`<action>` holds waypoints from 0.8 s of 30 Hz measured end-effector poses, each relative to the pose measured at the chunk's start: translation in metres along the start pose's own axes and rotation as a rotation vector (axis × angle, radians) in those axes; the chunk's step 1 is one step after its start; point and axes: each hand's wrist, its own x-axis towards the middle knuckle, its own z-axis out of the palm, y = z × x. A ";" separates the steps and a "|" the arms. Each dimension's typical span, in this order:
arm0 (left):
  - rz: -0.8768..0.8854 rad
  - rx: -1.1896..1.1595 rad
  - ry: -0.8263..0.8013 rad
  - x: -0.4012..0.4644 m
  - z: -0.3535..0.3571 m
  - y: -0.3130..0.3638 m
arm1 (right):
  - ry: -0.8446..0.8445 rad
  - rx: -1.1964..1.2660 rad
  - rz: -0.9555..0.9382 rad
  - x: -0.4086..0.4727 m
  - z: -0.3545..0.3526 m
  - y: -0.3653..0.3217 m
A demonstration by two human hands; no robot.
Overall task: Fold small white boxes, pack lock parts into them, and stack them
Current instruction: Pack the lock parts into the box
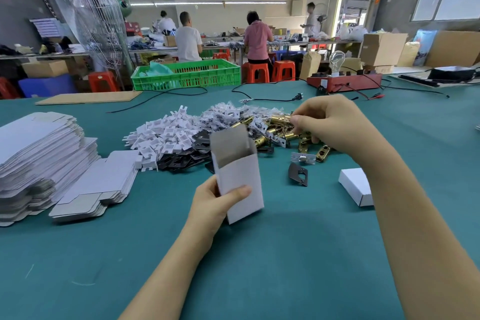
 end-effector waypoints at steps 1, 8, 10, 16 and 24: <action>0.003 -0.027 0.055 0.001 -0.001 0.000 | 0.019 0.013 0.037 0.001 -0.003 0.006; 0.054 0.001 0.219 0.007 -0.006 -0.007 | -0.043 -0.022 0.310 0.006 0.014 0.058; 0.055 0.060 0.204 0.008 -0.005 -0.009 | -0.031 -0.024 0.356 0.005 0.027 0.068; 0.038 0.079 0.200 0.009 -0.006 -0.009 | -0.058 0.080 0.437 0.009 0.063 0.089; 0.025 0.057 0.199 0.011 -0.007 -0.009 | -0.091 -0.043 0.330 0.028 0.094 0.084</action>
